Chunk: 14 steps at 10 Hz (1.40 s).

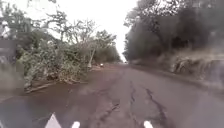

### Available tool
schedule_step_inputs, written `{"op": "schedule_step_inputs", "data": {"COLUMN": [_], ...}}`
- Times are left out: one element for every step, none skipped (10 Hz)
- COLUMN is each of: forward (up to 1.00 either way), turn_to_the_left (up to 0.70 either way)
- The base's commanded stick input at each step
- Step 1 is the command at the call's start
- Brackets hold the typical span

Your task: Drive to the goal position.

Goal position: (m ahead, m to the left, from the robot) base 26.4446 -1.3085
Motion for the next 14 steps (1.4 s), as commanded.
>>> {"op": "schedule_step_inputs", "data": {"forward": [1.00,1.00,1.00,1.00,1.00,1.00,1.00,1.00,1.00,1.00,1.00,1.00,1.00,1.00], "turn_to_the_left": [-0.40,-0.40,-0.40,-0.40,-0.40,0.00,0.00,0.00,0.00,0.00,0.00,0.00,0.00,0.00]}}
